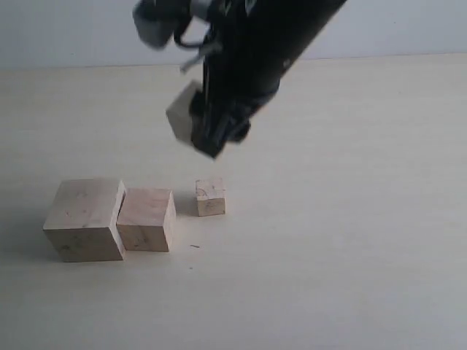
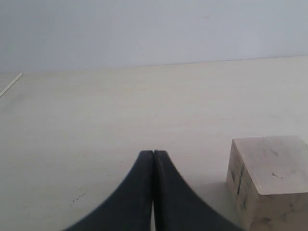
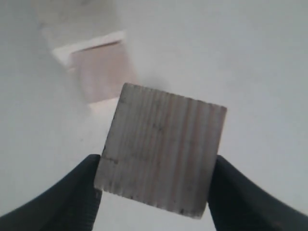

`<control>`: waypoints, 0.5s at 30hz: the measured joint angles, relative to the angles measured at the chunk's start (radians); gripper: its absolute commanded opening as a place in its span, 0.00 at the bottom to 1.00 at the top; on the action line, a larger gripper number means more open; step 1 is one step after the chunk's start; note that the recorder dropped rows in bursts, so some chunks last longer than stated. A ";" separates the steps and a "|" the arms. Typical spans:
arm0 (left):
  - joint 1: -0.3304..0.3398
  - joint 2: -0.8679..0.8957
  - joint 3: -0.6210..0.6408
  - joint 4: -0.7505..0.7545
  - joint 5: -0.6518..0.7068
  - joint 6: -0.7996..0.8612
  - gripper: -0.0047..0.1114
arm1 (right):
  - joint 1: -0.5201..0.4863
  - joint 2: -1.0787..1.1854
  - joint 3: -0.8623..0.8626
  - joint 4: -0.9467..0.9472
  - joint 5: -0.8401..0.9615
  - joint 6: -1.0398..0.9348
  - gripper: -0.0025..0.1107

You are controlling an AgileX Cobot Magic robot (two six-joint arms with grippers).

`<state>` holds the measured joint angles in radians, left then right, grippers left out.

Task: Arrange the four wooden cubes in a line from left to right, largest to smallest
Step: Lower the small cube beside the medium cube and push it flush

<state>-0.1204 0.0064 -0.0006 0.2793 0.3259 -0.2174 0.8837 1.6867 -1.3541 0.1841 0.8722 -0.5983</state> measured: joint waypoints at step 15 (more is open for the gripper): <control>0.000 0.000 0.000 0.000 0.000 0.000 0.04 | 0.000 0.316 0.016 0.234 -0.017 -0.472 0.02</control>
<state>-0.1204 0.0064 -0.0006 0.2793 0.3259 -0.2174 0.8837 2.0028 -1.3385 0.4186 0.8547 -1.0700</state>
